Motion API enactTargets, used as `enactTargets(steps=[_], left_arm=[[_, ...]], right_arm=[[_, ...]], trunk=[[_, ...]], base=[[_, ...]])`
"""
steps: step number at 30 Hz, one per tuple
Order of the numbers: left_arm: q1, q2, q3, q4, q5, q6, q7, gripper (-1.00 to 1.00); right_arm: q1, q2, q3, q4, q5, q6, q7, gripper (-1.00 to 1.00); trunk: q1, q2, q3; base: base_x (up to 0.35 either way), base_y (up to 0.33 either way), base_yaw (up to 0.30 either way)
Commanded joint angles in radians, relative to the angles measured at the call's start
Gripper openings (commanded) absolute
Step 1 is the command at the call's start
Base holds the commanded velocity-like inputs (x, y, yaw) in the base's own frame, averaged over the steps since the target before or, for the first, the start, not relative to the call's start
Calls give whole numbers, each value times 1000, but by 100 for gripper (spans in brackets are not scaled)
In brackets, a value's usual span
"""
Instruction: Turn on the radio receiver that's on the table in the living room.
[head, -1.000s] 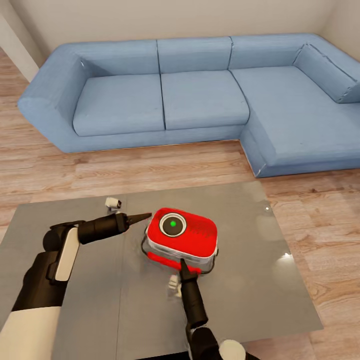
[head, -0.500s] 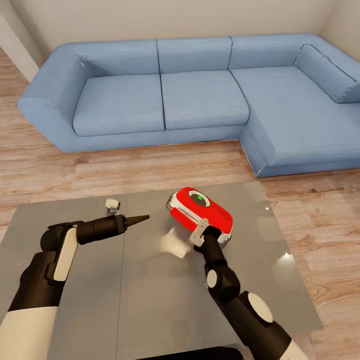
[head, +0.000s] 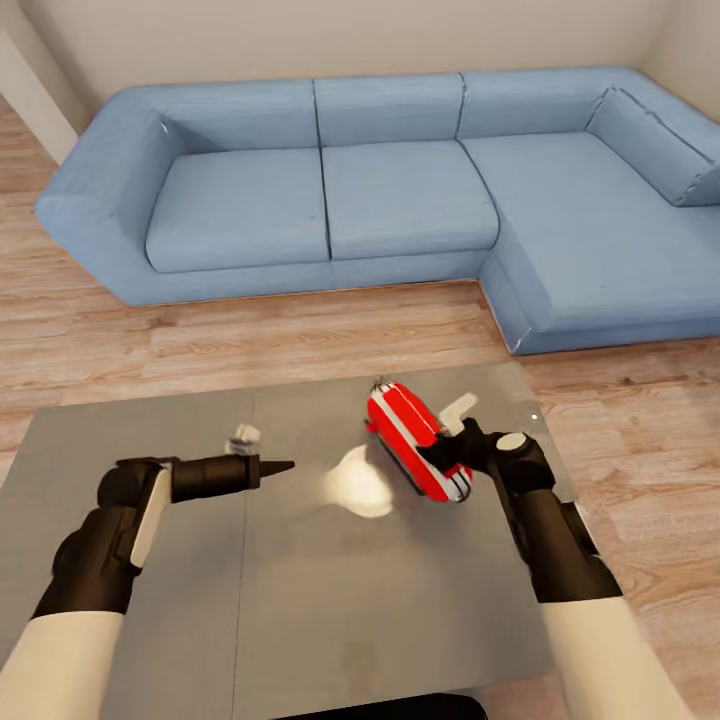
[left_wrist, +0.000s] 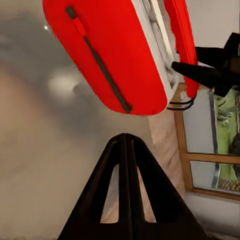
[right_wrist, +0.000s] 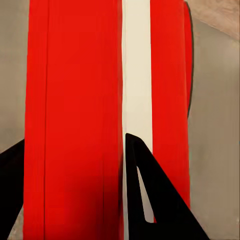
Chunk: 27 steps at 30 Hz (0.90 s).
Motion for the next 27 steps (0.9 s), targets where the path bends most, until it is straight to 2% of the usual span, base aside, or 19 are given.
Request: enactTargets(steps=[1, 4, 6, 8, 11, 14, 23, 27], left_arm=[[0, 0, -1, 4, -15, 0, 0, -100], [0, -1, -2, 41, -60, -3, 1, -100], [0, -1, -2, 73, -90, -22, 4, -100], [0, -3, -1, 121, -127, -88, 16, -100], [0, -5, -1, 170, -145, -127, 29, -100], [0, -5, -1, 201, -155, -142, 34, -100], [0, -25, -1, 211, -158, -146, 36, -100], [-2, -21, -2, 211, -162, -140, 37, -100]], right_arm=[[-20, 0, -8, -1, -19, 42, 24, -100], [-62, -2, -24, -17, -66, 130, 62, -100], [-69, -1, -26, -29, -75, 166, 68, -100], [-73, 2, -27, -38, -80, 185, 71, -100], [-74, 3, -28, -40, -81, 193, 71, -100], [-74, 4, -27, -41, -81, 195, 70, -100], [-74, 4, -27, -40, -81, 196, 72, -100], [-71, 10, -25, -34, -75, 201, 78, -100]], trunk=[[0, 0, 0], [0, 0, 0], [0, 0, 0], [0, 0, 0], [0, 0, 0], [0, 0, 0], [0, 0, 0], [0, 0, 0]], base=[[0, 0, 0], [0, 0, 0], [0, 0, 0], [0, 0, 0], [0, 0, 0], [0, 0, 0], [0, 0, 0], [0, 0, 0]])
